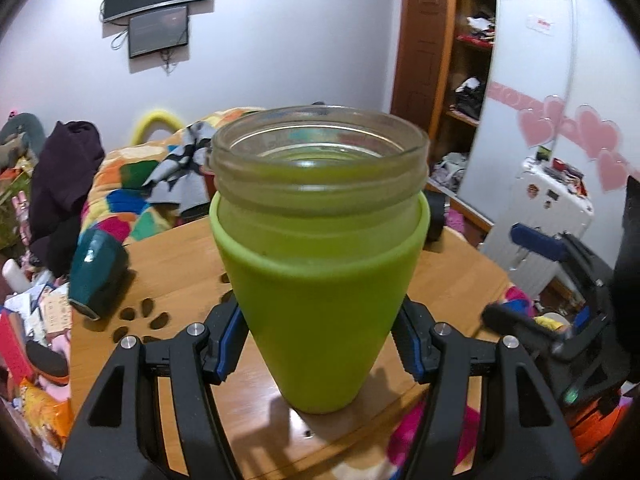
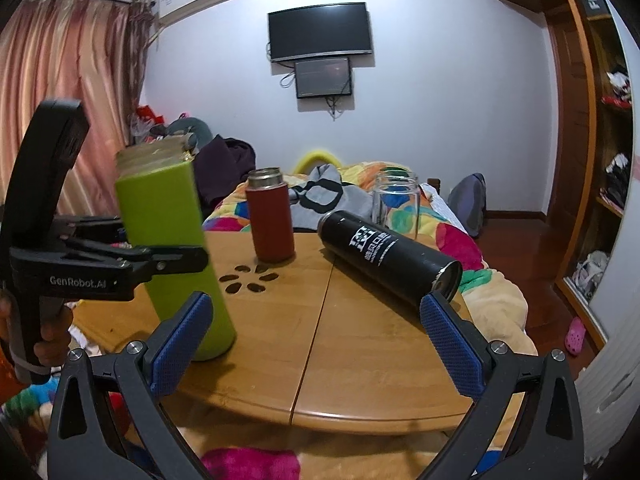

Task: Flip cup upside down
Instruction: 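Close the left tool around the lime-green cup's body, then tip the green cup onto its side with the left tool while the right tool approaches its black base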

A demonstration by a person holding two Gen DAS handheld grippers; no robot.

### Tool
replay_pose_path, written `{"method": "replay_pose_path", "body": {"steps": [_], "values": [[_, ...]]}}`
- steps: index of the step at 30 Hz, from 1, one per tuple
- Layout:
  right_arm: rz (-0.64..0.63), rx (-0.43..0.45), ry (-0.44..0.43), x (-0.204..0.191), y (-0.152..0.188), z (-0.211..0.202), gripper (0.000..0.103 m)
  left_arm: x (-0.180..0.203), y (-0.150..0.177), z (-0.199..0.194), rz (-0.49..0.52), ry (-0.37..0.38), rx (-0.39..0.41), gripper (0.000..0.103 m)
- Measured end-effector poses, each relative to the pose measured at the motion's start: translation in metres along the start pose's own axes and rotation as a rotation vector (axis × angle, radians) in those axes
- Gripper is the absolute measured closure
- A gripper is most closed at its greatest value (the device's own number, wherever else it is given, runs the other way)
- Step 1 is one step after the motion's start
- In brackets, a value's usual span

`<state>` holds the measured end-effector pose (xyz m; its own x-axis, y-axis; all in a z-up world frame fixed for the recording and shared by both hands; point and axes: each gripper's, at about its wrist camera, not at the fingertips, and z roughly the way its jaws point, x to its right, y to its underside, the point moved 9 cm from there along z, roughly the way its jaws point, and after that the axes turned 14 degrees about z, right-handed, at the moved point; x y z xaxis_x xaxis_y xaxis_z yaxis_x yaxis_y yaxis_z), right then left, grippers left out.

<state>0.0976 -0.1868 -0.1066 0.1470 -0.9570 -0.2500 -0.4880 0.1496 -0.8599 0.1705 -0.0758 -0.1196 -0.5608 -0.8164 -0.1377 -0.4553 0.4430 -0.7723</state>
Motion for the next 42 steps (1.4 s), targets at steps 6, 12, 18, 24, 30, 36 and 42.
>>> {"method": "replay_pose_path", "body": {"steps": [6,12,18,24,30,36,42], "values": [[-0.032,-0.028,-0.025,-0.010,0.015,0.005,0.000,0.001,-0.001,0.002,0.002,0.017,0.036,0.040],[-0.048,-0.072,-0.087,-0.028,0.030,0.021,0.000,0.004,-0.003,0.002,0.003,0.022,0.036,0.040],[-0.107,-0.123,-0.186,-0.058,0.048,0.055,0.000,0.002,-0.002,0.000,-0.013,0.051,0.050,0.040],[-0.149,-0.159,-0.233,-0.076,0.056,0.075,0.013,-0.003,0.000,-0.003,-0.044,0.094,0.071,0.040],[-0.157,-0.200,-0.276,-0.086,0.060,0.087,0.038,-0.014,0.003,-0.005,-0.106,0.141,0.086,0.040],[-0.181,-0.192,-0.249,-0.088,0.059,0.084,0.039,-0.023,0.003,-0.005,-0.195,0.218,0.095,0.040],[-0.175,-0.211,-0.258,-0.084,0.057,0.071,0.039,-0.034,0.004,0.003,-0.312,0.288,0.083,0.033]]}}
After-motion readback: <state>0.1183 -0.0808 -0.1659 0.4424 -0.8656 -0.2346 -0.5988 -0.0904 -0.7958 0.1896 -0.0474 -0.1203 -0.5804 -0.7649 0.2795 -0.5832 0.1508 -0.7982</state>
